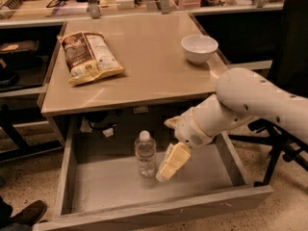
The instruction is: Pick water bottle from top drawer and place on counter
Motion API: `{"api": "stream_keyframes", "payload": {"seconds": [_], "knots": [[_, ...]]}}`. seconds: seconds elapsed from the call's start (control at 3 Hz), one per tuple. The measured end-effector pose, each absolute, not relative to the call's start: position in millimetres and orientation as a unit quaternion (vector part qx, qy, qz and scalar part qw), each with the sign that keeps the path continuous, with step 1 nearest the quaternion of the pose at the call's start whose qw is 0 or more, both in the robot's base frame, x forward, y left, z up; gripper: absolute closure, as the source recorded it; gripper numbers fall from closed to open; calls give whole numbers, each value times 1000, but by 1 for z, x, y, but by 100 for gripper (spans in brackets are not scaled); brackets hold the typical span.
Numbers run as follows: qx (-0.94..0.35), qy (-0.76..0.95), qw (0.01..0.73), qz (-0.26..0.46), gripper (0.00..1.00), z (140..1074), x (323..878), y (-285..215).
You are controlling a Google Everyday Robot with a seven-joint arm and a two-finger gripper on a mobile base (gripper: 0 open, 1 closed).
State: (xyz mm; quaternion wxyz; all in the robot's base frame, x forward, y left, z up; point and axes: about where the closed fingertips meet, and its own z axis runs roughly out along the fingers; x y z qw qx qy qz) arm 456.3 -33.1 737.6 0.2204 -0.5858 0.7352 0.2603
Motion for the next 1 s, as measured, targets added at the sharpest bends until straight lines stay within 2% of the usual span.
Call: {"api": "stream_keyframes", "payload": {"seconds": [1.0], "knots": [[-558,712,255,342,0,694,478,2]]}}
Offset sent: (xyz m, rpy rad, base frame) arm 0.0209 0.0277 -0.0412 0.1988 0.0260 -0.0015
